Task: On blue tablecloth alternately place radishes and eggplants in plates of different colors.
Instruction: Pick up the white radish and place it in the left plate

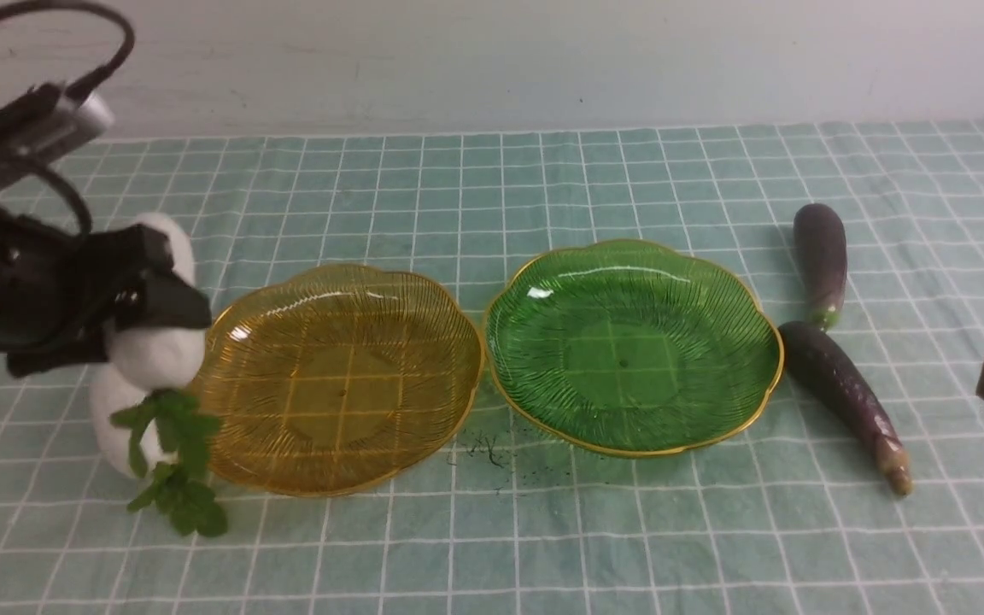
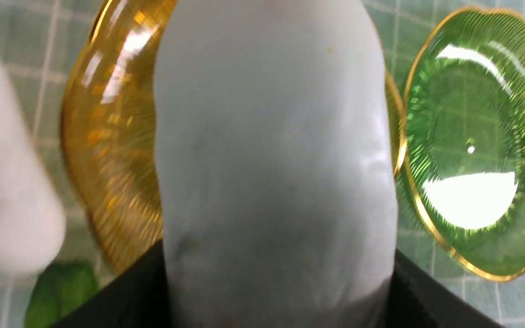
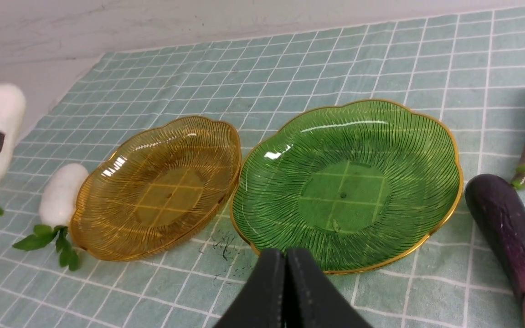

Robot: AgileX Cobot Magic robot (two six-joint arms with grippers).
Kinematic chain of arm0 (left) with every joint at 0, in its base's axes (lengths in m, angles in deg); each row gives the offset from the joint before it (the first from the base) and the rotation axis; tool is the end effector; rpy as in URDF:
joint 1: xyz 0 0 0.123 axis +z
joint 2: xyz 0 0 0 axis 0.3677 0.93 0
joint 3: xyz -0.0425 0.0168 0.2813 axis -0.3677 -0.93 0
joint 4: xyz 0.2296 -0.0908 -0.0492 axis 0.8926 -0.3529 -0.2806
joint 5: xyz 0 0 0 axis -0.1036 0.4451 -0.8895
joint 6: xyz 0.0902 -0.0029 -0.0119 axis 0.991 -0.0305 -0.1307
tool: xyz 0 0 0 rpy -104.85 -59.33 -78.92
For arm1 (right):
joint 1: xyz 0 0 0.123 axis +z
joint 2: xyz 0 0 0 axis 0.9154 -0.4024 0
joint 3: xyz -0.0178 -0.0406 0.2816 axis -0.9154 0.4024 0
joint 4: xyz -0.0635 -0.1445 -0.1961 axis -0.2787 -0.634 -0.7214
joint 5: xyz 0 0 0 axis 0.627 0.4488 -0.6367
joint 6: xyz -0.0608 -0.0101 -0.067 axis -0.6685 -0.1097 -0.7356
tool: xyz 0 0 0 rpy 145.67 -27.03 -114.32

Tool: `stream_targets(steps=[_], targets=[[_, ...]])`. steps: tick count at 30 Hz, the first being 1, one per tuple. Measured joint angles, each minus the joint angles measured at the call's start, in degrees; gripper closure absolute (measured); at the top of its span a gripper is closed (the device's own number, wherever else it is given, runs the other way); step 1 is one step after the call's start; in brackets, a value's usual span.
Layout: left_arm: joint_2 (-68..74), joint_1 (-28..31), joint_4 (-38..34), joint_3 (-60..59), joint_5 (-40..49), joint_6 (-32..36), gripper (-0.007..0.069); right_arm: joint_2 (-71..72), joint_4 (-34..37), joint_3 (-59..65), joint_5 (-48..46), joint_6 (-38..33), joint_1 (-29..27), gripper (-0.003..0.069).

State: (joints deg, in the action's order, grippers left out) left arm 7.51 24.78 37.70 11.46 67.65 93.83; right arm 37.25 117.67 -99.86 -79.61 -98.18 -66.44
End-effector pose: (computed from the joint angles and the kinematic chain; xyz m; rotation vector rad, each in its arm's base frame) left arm 0.2916 -0.0170 0.3067 -0.2356 2.5028 -0.5498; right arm 0.1137 0.0464 0.3224 -0.2261 1.9937 0.6141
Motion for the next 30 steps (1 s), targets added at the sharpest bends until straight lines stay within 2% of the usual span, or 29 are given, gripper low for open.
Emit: stream_targets(steps=[6,14,17,18,19,22,24,26,29,30], targets=[[14.09,-5.20,-0.51,5.57,-5.75,1.87,0.0167,-0.04,0.00,0.00,0.21,0.00,0.00,0.0673],[25.61,-5.61,-1.18,9.32,-4.35,1.92,0.0158,-0.11,0.06,0.00,0.21,0.00,0.00,0.0673],[26.00,-5.61,-1.04,10.56,-2.70,1.92,0.0105,-0.18,0.06,0.00,0.21,0.00,0.00,0.0673],[26.00,-5.56,-0.44,12.01,-0.88,1.92,0.0038,-0.18,0.06,0.00,0.21,-0.47,0.00,0.0673],[26.00,-5.43,0.18,13.20,0.74,1.92,0.0010,-0.18,0.06,0.00,0.21,-0.78,0.00,0.0673],[26.00,-4.21,3.16,16.90,5.30,0.66,-0.0039,-0.18,0.06,0.00,0.21,-1.03,0.00,0.0673],[26.00,-2.82,6.05,19.54,9.15,-1.46,-0.0042,-0.18,0.06,0.00,0.21,-1.10,0.00,0.0673],[26.00,-1.41,8.79,21.46,11.81,-3.16,-0.0028,-0.18,0.06,0.00,0.21,-1.10,0.00,0.0673],[25.88,2.33,14.62,23.40,17.00,-6.17,0.0167,-0.18,0.06,0.00,0.21,-1.10,0.00,0.0673],[25.88,3.55,15.57,23.46,18.18,-6.49,0.0273,-0.18,0.06,0.00,0.21,-1.10,0.00,0.0673]])
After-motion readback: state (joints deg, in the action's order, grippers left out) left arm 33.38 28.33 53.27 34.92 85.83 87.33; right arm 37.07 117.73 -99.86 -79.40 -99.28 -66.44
